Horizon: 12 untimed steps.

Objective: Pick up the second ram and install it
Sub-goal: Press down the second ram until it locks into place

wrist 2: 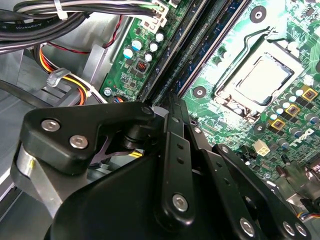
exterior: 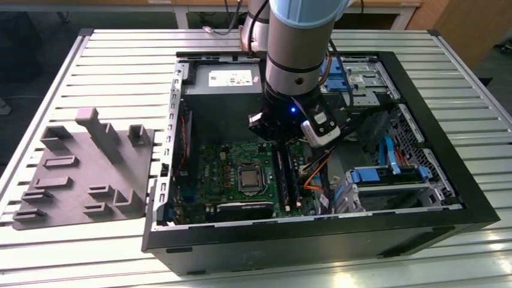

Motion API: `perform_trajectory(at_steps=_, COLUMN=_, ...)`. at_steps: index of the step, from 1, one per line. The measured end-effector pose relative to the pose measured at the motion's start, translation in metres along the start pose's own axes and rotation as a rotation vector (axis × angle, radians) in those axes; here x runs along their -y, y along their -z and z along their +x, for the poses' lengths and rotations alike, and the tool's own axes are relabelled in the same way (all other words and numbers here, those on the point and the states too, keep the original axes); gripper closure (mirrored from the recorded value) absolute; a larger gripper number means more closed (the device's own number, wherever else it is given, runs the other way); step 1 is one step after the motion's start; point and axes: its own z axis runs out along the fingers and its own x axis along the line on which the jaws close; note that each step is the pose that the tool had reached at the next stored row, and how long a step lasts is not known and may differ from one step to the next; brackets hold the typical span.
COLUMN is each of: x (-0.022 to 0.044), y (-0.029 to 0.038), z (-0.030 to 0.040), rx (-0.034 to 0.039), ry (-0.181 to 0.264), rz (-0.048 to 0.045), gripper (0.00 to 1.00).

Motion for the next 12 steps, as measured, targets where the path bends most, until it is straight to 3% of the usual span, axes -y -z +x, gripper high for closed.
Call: perform_trajectory(at_steps=12, x=0.0, y=-0.0011, z=0.0, rx=0.0, ry=0.0, rz=-0.0001, gripper=0.89)
